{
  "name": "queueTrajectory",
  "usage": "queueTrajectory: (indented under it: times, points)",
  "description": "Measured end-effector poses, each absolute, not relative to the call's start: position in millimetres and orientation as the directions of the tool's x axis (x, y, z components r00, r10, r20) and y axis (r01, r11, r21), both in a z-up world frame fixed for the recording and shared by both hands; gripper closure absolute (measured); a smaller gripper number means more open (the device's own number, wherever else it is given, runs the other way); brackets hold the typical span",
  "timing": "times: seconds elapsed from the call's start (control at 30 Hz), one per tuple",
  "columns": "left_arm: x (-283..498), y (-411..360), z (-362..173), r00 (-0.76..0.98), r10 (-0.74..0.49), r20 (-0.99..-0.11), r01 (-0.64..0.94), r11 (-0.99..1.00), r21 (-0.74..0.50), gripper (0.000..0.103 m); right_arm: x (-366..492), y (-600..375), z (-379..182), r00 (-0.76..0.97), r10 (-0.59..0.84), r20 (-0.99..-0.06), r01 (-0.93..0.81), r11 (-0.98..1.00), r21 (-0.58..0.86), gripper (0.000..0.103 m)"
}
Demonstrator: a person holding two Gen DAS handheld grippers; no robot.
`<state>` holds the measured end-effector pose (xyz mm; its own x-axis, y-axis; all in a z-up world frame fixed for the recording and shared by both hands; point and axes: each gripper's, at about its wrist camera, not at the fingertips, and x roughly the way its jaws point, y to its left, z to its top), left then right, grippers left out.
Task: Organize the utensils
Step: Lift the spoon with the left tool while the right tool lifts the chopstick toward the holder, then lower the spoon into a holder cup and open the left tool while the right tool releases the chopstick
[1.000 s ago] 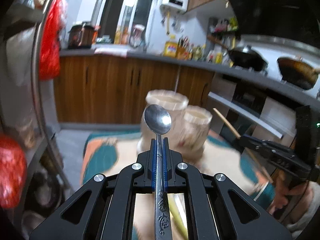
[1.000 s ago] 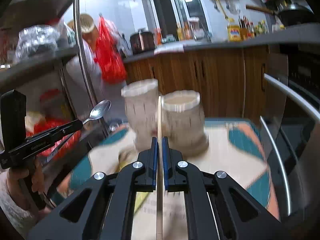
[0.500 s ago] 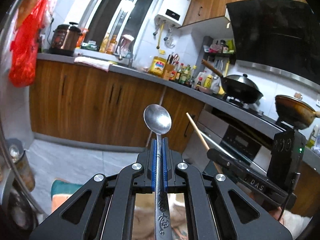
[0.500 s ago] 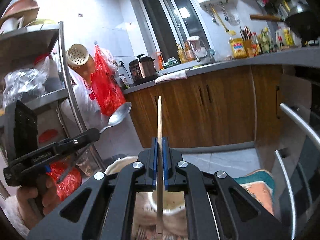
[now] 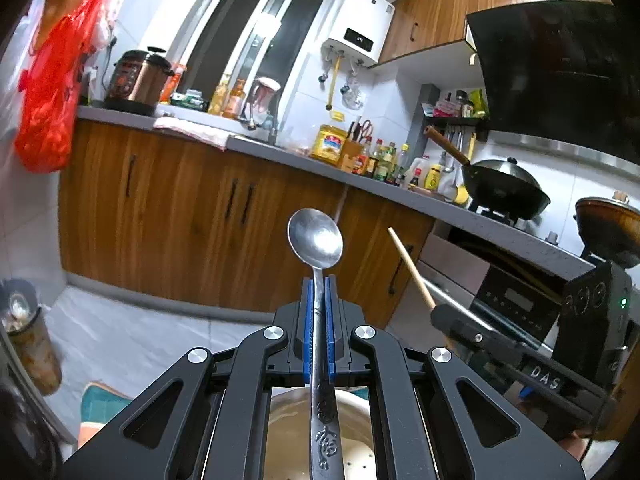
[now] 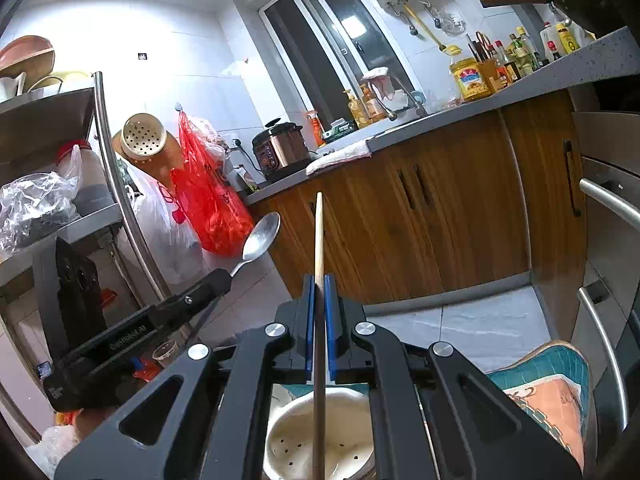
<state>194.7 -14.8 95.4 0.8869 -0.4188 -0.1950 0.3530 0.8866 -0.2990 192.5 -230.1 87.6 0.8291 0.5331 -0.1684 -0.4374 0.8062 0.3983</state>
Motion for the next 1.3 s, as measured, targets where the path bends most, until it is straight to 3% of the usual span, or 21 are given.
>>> queueTrajectory:
  times: [0.57, 1.03, 1.3]
  points:
    - [186.3, -15.6, 82.3, 0.900, -0.389, -0.196, 0.344, 0.911, -0.229, 0.097, 209.8, -213.7, 69.2, 0.881, 0.441, -0.171, -0.365, 0.864, 0.345, 0.098]
    - [162.0, -12.5, 76.0, 0.880, -0.385, -0.277, 0.337, 0.919, -0.206, 0.097, 186.2, -217.8, 68.8, 0.866, 0.414, -0.281, -0.344, 0.901, 0.266, 0.098]
    - [147.8, -9.5, 74.5, 0.873, -0.358, -0.331, 0.310, 0.932, -0.191, 0.100, 158.7, -216.8, 64.2, 0.808, 0.482, -0.338, -0.426, 0.875, 0.230, 0.098]
